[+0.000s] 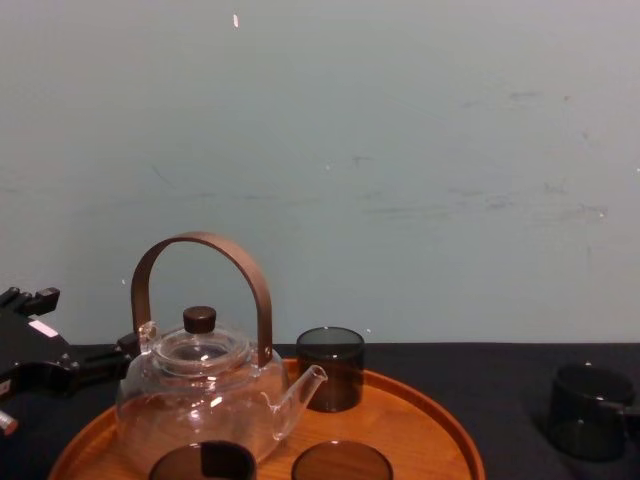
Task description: Pick up the glass from the table and place it on the tray.
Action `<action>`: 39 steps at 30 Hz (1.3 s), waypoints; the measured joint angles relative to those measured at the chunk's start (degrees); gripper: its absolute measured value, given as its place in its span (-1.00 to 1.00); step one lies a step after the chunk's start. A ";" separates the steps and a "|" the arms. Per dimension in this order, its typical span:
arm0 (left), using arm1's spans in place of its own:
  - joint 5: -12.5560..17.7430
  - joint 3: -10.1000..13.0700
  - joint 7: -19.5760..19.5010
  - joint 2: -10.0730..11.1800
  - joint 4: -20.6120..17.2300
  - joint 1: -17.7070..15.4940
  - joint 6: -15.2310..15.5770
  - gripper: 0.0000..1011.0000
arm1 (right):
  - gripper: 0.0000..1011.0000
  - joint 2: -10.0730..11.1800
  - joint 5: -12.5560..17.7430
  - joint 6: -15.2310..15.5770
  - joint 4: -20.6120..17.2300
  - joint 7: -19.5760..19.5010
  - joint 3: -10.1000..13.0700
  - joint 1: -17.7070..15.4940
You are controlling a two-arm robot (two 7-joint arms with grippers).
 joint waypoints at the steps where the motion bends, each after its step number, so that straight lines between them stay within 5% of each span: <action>1: 0.00 0.00 0.00 0.00 0.00 0.00 0.00 0.98 | 0.98 0.00 0.00 0.00 0.00 0.00 0.00 0.00; 19: 0.00 0.00 0.00 0.00 0.00 0.00 0.00 0.98 | 0.98 -2.88 -1.37 0.01 9.85 2.70 -2.74 7.70; 39: 0.00 0.00 0.00 0.00 0.00 0.00 0.00 0.98 | 0.98 -4.94 -2.90 -1.79 16.42 4.29 -4.02 12.21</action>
